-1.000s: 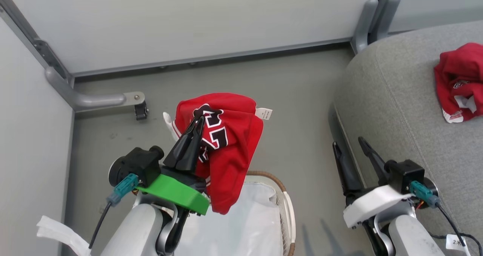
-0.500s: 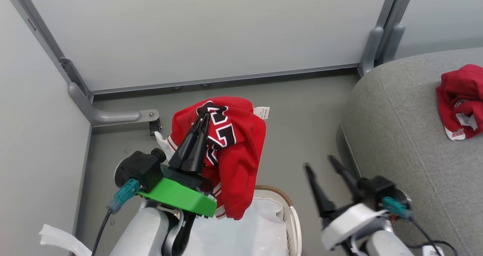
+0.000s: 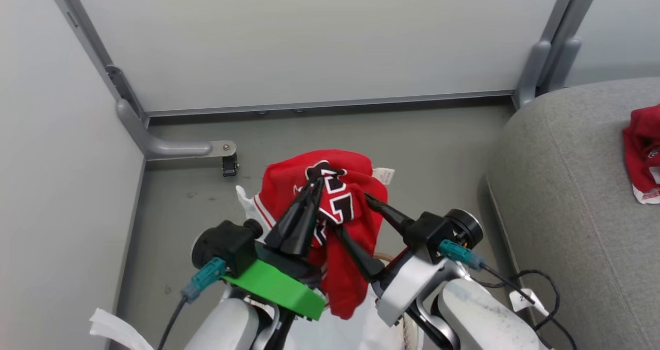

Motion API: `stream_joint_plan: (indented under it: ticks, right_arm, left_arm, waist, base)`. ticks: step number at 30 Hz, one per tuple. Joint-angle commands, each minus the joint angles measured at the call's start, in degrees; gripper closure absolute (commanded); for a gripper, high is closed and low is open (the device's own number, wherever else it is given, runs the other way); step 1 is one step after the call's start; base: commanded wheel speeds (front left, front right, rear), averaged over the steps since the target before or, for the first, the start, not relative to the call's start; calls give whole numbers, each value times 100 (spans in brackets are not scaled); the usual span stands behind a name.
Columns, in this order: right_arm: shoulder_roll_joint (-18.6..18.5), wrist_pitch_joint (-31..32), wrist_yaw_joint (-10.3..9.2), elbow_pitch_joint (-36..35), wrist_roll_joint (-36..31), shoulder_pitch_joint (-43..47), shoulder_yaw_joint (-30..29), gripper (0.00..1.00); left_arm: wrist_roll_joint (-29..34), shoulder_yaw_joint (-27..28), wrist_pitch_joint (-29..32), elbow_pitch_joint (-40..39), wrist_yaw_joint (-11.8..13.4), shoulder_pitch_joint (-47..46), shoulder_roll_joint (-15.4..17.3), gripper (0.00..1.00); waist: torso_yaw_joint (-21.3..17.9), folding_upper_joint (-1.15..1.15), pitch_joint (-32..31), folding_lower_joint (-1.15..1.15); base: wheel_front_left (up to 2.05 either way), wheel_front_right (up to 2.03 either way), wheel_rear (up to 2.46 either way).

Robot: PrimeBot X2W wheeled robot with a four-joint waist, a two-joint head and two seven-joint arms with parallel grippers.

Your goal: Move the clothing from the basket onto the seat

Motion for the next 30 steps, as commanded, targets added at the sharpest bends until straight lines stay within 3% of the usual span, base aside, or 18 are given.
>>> stream_joint_plan:
  ticks: [1, 2, 3, 4, 10, 11, 12, 13, 19, 30]
  right_arm:
    - [-30, -27, -8, 90, 137, -54, -55, 0]
    - [-28, -27, -8, 126, 181, -94, -95, 0]
    - [-19, -27, -8, 223, 333, -116, -94, 81]
    - [-23, -27, -8, 246, 395, -126, -113, 100]
    - [-30, -26, -8, 279, 572, 62, -284, 100]
    - [-38, -21, -8, 271, 569, 98, -333, 100]
    - [-47, -17, -9, 258, 567, 138, -403, 100]
    - [-53, -14, -10, 246, 569, 171, -465, 100]
    - [-16, -17, -8, 58, 558, 378, -761, 100]
    - [-21, -21, -8, -193, 440, 707, -1207, 100]
  left_arm:
    - [-60, -41, -3, -1, 8, -16, 4, 100]
    - [-84, -91, -3, 1, 8, -27, -3, 100]
    - [-97, -181, -3, 10, 8, -60, -20, 100]
    - [-116, -226, -3, 16, 8, -76, -24, 100]
    - [-13, -181, -3, 19, 8, -32, -13, 100]
    - [2, -143, -4, 11, 8, -18, -13, 92]
    - [38, -87, -6, -7, 8, 5, -15, 53]
    - [67, -58, -16, -13, 8, 22, -13, 0]
    - [230, 85, 0, -25, 8, 119, 10, 0]
    - [265, 148, 0, 25, 8, 54, 94, 0]
  waist:
    - [101, 0, -6, 0]
    - [137, 0, -8, 0]
    - [213, 0, -3, 0]
    - [253, 0, 3, 0]
    - [293, 0, 34, 0]
    - [272, 0, 41, 0]
    - [227, 0, 55, 0]
    - [186, 0, 63, 0]
    - [-296, 0, 151, 0]
    - [-1668, 0, 449, 0]
  base:
    - [0, 0, 0]
    - [0, 0, 0]
    - [0, 0, 0]
    - [0, 0, 0]
    - [0, 0, 0]
    - [0, 0, 0]
    - [0, 0, 0]
    - [0, 0, 0]
    - [0, 0, 0]
    - [0, 0, 0]
